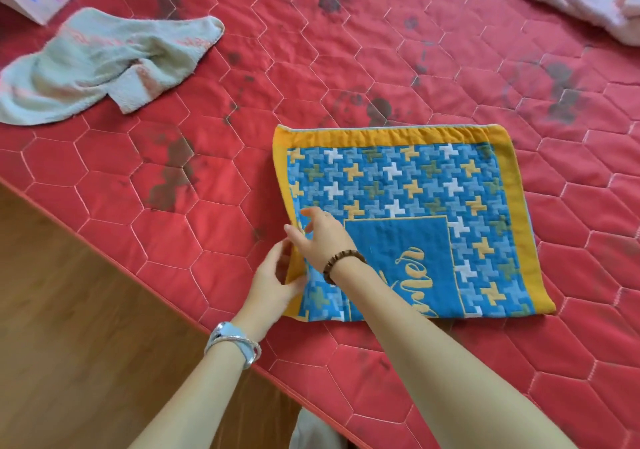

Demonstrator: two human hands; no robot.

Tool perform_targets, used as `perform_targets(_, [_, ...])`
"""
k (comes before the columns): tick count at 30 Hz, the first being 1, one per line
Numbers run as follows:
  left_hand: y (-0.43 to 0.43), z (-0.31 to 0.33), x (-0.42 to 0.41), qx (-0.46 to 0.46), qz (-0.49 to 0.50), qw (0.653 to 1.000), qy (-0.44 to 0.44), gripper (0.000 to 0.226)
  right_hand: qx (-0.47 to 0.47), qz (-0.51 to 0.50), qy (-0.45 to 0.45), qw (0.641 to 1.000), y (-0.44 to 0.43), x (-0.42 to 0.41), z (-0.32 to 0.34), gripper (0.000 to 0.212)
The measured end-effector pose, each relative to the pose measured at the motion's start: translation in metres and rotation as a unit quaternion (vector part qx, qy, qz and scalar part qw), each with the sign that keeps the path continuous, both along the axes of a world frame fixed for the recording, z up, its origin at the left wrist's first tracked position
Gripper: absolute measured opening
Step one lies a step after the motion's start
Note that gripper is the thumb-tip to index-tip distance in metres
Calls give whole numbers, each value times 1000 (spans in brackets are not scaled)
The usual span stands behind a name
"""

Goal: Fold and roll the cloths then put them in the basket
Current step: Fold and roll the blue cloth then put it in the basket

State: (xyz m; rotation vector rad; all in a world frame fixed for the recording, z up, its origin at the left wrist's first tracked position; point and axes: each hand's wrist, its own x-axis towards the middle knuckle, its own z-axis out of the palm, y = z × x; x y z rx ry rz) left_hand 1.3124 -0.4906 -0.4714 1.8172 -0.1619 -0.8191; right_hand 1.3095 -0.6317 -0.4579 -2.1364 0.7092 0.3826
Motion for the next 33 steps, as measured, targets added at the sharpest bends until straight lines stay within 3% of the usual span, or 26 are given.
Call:
perform_targets(2, [-5, 6, 0, -27, -15, 999, 27, 59, -21, 2, 24, 999, 0, 16, 4, 53])
perform_targets(7, [-19, 14, 1, -76, -37, 994, 74, 58, -92, 2, 38, 995, -17, 39, 6, 14])
perform_targets(15, [-83, 32, -13, -108, -107, 983, 103, 57, -112, -53, 14, 992, -89, 12, 21, 18])
perform_targets(19, [-136, 43, -31, -121, -146, 976, 107, 43, -122, -112, -16, 986, -153, -25, 31, 20])
perform_targets(22, [-163, 28, -35, -72, -116, 990, 27, 34, -140, -167, -35, 975, -202, -63, 33, 18])
perform_targets(27, [-184, -7, -34, 64, -34, 994, -83, 39, -162, -248, -6, 955, -274, -135, 20, 32])
perform_targets(33, [-192, -39, -44, 115, -42, 991, -53, 39, -145, -290, 58, 944, -302, -186, -11, 30])
